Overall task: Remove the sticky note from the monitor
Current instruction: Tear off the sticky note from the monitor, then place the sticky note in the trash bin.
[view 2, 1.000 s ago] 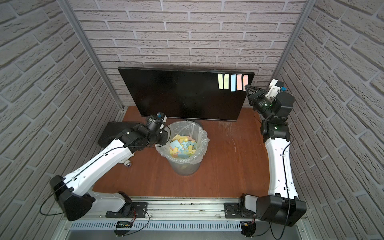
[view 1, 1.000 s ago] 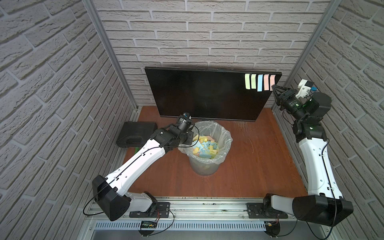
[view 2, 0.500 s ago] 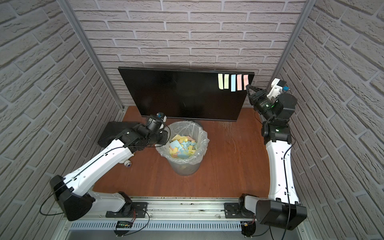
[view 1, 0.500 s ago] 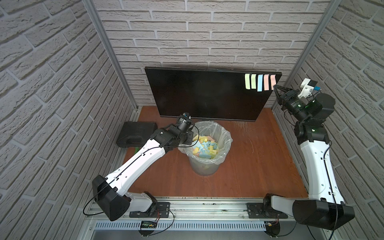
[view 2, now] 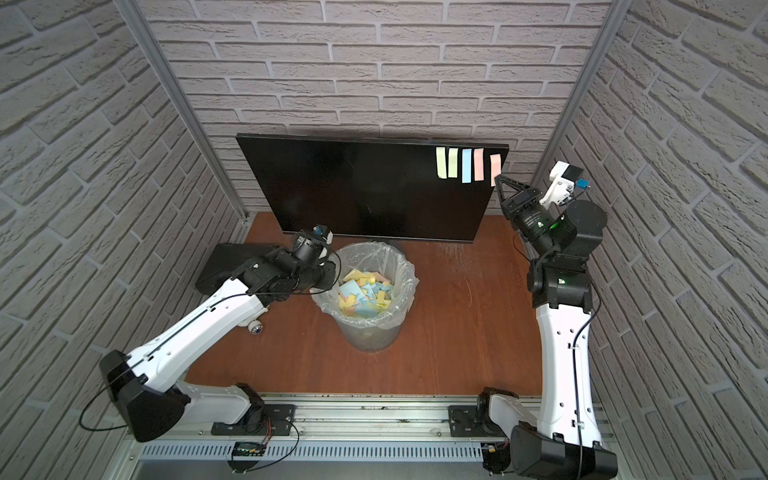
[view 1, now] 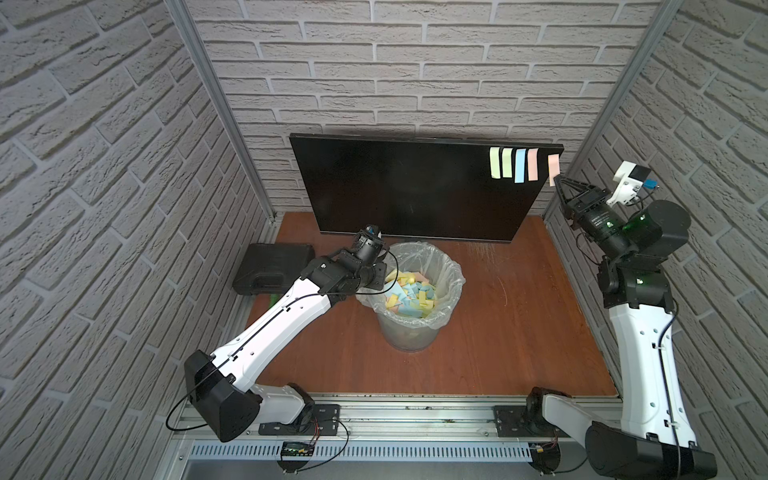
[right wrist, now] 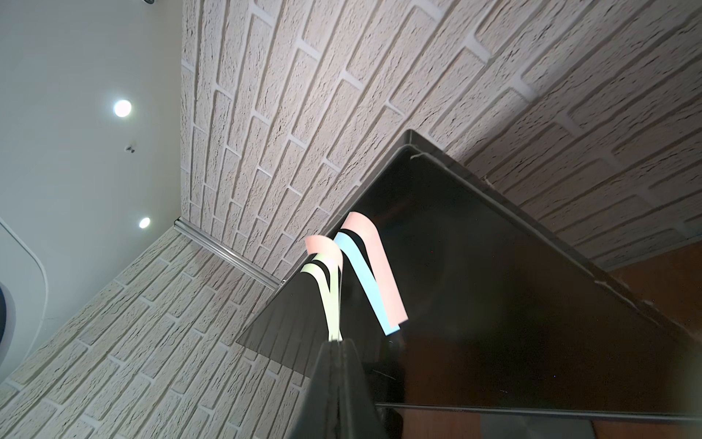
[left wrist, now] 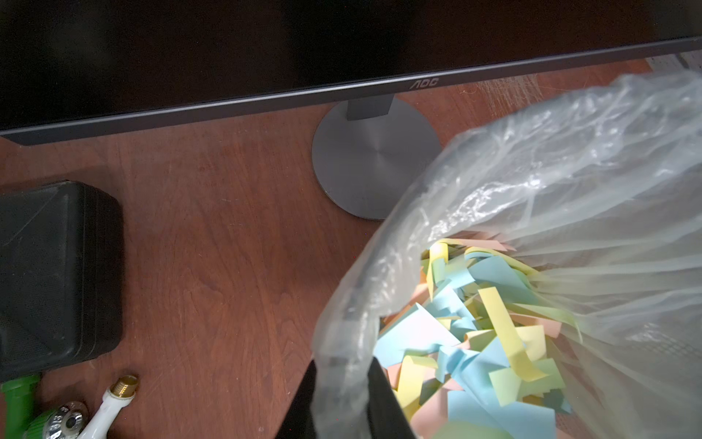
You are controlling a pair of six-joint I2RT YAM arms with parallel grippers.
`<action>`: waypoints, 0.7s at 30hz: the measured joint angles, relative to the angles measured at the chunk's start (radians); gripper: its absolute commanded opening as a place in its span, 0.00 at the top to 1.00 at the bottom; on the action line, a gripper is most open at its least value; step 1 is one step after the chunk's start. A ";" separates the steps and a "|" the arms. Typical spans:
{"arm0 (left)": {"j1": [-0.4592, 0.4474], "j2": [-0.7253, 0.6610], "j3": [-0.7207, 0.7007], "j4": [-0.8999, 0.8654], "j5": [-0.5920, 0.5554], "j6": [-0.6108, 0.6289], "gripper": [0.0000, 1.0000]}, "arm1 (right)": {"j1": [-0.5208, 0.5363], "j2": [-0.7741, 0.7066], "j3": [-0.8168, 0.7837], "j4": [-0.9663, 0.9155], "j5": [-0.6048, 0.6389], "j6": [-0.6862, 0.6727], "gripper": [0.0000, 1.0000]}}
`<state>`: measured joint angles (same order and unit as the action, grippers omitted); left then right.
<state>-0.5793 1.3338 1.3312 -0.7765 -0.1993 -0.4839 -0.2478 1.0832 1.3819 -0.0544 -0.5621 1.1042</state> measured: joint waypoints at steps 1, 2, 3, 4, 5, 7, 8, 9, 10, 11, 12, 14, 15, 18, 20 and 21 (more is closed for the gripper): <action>0.000 0.000 0.000 0.000 0.000 0.000 0.80 | 0.006 -0.013 -0.014 -0.003 0.002 -0.001 0.97; 0.000 0.000 0.000 0.000 0.000 0.000 0.80 | 0.018 -0.027 -0.029 -0.006 0.003 -0.005 0.97; 0.000 0.000 0.000 0.000 0.000 0.000 0.80 | 0.032 -0.041 -0.043 -0.013 0.003 -0.011 0.97; 0.000 0.000 0.000 0.000 0.000 0.000 0.80 | 0.050 -0.056 -0.058 -0.024 0.005 -0.021 0.97; 0.000 0.000 0.000 0.000 0.000 0.000 0.80 | 0.069 -0.071 -0.070 -0.036 0.006 -0.030 0.97; 0.000 0.000 0.000 0.000 0.000 0.000 0.80 | 0.116 -0.103 -0.096 -0.069 0.015 -0.060 0.97; 0.000 0.000 0.000 0.000 0.000 0.000 0.80 | 0.144 -0.120 -0.110 -0.084 0.023 -0.077 0.97; 0.000 0.000 0.000 0.000 0.000 0.000 0.80 | 0.174 -0.138 -0.124 -0.100 0.030 -0.095 0.97; 0.000 0.000 0.000 0.000 0.000 0.000 0.80 | 0.208 -0.157 -0.141 -0.117 0.039 -0.117 0.97; 0.000 0.000 0.000 0.000 0.000 0.000 0.80 | 0.242 -0.173 -0.157 -0.131 0.049 -0.139 0.97; 0.000 0.000 0.000 0.000 0.000 0.000 0.80 | 0.281 -0.189 -0.172 -0.148 0.061 -0.163 0.97; 0.000 0.000 0.000 0.000 0.000 -0.003 0.80 | 0.357 -0.208 -0.200 -0.175 0.082 -0.207 0.97; 0.000 0.000 0.000 0.000 0.000 -0.004 0.80 | 0.401 -0.213 -0.213 -0.190 0.097 -0.235 0.97; 0.000 0.000 0.000 0.000 0.000 -0.007 0.80 | 0.533 -0.199 -0.225 -0.244 0.143 -0.318 0.97; 0.000 0.000 0.000 0.000 0.000 -0.008 0.80 | 0.618 -0.165 -0.224 -0.276 0.179 -0.378 0.97; 0.000 0.000 0.000 0.000 0.000 -0.008 0.80 | 0.653 -0.145 -0.224 -0.292 0.194 -0.404 0.97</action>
<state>-0.5793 1.3338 1.3312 -0.7765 -0.1993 -0.4919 0.4057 0.9386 1.1576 -0.3466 -0.3679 0.6998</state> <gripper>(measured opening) 0.204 0.052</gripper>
